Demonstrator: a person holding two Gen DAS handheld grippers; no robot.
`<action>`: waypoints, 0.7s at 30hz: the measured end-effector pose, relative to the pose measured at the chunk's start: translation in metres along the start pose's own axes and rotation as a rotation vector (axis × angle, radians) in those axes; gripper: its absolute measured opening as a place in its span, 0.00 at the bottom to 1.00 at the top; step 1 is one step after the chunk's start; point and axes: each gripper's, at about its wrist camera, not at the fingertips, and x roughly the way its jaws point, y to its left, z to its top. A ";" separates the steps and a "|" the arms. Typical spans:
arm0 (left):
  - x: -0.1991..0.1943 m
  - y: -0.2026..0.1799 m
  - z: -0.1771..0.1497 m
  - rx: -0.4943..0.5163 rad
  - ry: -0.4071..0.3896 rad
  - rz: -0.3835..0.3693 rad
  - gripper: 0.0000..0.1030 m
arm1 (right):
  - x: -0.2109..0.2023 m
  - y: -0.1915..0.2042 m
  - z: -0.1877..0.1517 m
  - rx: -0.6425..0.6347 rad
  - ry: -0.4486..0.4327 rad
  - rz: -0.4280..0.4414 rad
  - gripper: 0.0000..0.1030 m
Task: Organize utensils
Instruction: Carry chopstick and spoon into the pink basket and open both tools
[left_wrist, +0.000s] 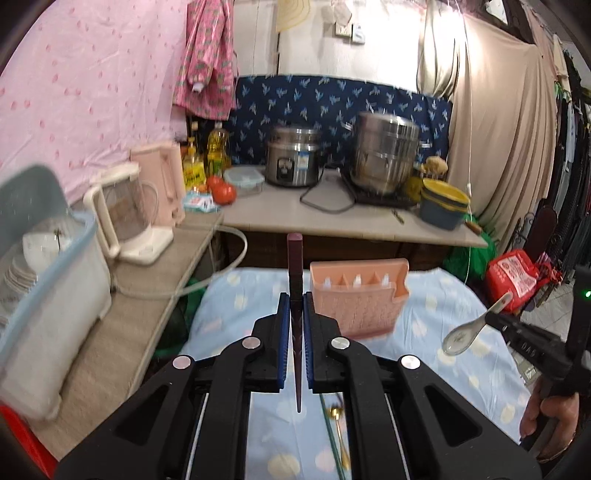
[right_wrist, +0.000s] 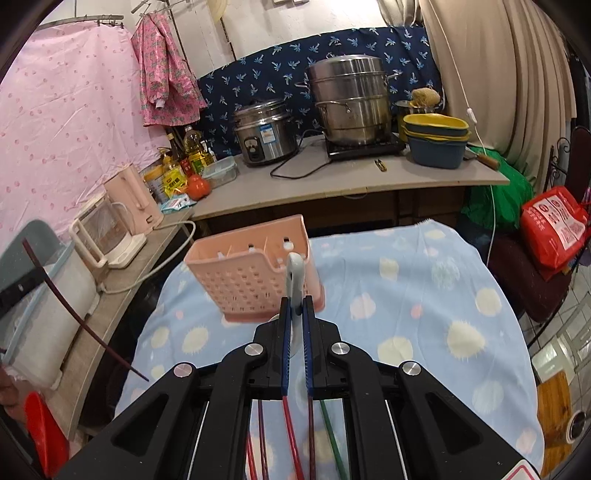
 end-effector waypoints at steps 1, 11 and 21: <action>0.002 0.000 0.011 -0.001 -0.017 -0.005 0.07 | 0.005 0.001 0.008 0.002 -0.003 0.003 0.06; 0.048 -0.019 0.109 -0.030 -0.165 -0.054 0.07 | 0.078 0.014 0.079 -0.019 -0.013 -0.017 0.06; 0.140 -0.022 0.097 -0.060 -0.072 -0.061 0.07 | 0.154 0.007 0.081 -0.014 0.070 -0.046 0.06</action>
